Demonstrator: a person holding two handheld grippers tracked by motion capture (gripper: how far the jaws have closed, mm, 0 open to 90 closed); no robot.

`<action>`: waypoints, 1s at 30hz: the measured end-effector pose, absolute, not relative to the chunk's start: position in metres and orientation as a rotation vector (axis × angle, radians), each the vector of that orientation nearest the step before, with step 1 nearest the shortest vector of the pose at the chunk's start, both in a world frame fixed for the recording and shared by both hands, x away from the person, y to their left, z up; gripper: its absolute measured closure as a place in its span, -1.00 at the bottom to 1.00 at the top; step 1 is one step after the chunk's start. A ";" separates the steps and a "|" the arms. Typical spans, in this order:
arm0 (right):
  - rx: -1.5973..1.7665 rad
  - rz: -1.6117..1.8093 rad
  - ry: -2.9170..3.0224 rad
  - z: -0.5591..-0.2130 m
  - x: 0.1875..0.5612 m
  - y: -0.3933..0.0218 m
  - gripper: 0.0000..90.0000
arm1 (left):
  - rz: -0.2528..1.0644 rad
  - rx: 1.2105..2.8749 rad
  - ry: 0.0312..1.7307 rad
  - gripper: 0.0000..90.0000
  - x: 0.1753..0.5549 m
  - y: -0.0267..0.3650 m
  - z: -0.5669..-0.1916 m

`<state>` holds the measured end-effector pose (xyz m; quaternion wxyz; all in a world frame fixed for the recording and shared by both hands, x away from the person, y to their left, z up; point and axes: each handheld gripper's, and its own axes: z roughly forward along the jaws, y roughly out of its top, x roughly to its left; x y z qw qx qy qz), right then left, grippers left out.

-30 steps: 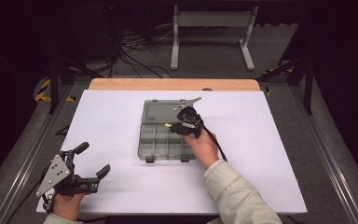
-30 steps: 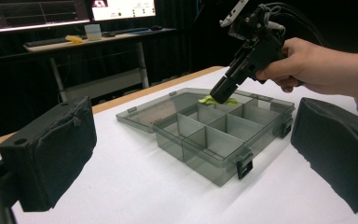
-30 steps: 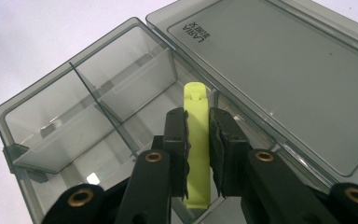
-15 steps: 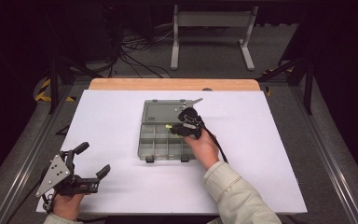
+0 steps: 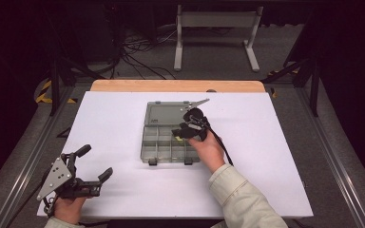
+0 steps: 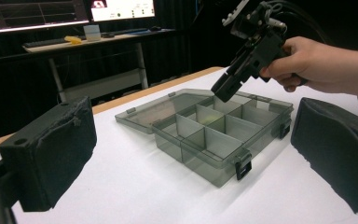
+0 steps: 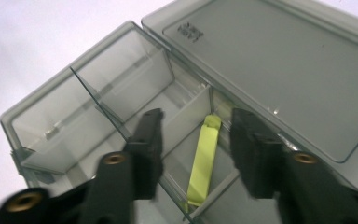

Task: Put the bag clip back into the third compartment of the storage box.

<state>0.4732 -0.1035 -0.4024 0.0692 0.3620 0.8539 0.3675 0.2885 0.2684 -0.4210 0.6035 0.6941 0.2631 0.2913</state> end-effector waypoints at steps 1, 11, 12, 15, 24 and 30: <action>1.085 1.115 2.567 -0.400 0.472 -0.103 -0.17 | 0.674 1.607 0.609 -0.98 0.289 0.268 -0.421; 0.957 1.191 2.508 -0.366 0.445 -0.110 -0.50 | 0.668 1.604 0.613 -0.98 0.289 0.267 -0.422; 0.947 1.203 2.503 -0.362 0.441 -0.111 -0.51 | 0.668 1.604 0.614 -0.98 0.289 0.267 -0.422; 0.934 1.214 2.498 -0.356 0.435 -0.114 -0.54 | 0.669 1.608 0.611 -0.98 0.289 0.267 -0.422; 0.892 1.217 2.474 -0.343 0.416 -0.128 -0.59 | 0.670 1.607 0.611 -0.98 0.288 0.266 -0.422; 0.848 1.200 2.477 -0.338 0.404 -0.135 -0.67 | 0.672 1.607 0.613 -0.98 0.288 0.268 -0.421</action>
